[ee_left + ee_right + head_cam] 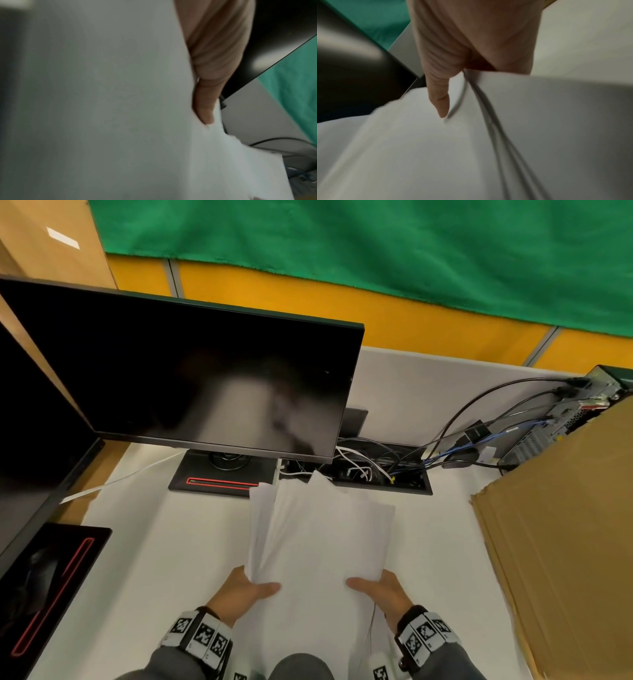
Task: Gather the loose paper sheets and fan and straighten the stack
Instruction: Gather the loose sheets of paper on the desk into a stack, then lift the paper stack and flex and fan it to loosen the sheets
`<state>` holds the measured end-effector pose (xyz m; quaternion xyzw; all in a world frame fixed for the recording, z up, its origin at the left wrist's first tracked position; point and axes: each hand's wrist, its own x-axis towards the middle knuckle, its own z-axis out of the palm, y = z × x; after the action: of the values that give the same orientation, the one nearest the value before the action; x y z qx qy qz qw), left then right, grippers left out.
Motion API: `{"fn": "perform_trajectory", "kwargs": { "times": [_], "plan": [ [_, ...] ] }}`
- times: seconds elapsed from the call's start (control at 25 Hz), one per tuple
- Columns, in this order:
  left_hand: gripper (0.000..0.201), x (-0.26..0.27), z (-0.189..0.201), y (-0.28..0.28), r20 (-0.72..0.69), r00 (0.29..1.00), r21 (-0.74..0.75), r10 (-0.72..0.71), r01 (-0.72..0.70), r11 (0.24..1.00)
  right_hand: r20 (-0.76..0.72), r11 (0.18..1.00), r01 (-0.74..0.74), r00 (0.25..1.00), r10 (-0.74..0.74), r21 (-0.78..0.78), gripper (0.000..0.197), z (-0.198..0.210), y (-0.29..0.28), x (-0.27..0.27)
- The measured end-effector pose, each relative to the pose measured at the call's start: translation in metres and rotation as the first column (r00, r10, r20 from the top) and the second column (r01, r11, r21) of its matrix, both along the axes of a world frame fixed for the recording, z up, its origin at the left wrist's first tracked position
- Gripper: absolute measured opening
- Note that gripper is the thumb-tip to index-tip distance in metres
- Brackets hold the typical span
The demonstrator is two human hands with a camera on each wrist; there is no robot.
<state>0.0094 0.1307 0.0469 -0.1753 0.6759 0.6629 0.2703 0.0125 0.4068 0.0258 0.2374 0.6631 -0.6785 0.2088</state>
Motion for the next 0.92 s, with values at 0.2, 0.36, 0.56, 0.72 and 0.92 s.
{"fn": "perform_trajectory", "kwargs": {
  "times": [0.2,0.36,0.56,0.72,0.92],
  "plan": [
    [0.059,0.014,0.070,-0.007,-0.310,0.951,0.132,-0.007,0.051,0.990,-0.170,0.976,-0.016,0.985,-0.021,-0.216,0.065,0.064,0.013,0.017],
    [0.072,-0.003,0.115,-0.012,-0.507,0.859,0.190,0.074,0.027,0.981,-0.513,0.976,-0.009,0.852,-0.106,-0.217,0.073,0.133,0.017,0.004],
    [0.086,-0.019,0.115,-0.012,-0.568,0.801,0.262,0.189,-0.041,0.964,-0.603,0.982,-0.049,0.794,-0.073,-0.183,0.065,0.135,0.003,-0.008],
    [0.064,-0.019,0.123,0.010,-0.611,0.762,0.249,0.214,-0.071,0.966,-0.642,0.984,0.023,0.755,-0.133,-0.178,0.048,0.139,-0.024,-0.011],
    [0.065,-0.016,0.114,-0.013,-0.605,0.733,0.312,0.311,-0.141,0.940,-0.651,0.980,-0.059,0.754,-0.082,-0.192,0.043,0.143,-0.010,-0.004]
  ]
}}
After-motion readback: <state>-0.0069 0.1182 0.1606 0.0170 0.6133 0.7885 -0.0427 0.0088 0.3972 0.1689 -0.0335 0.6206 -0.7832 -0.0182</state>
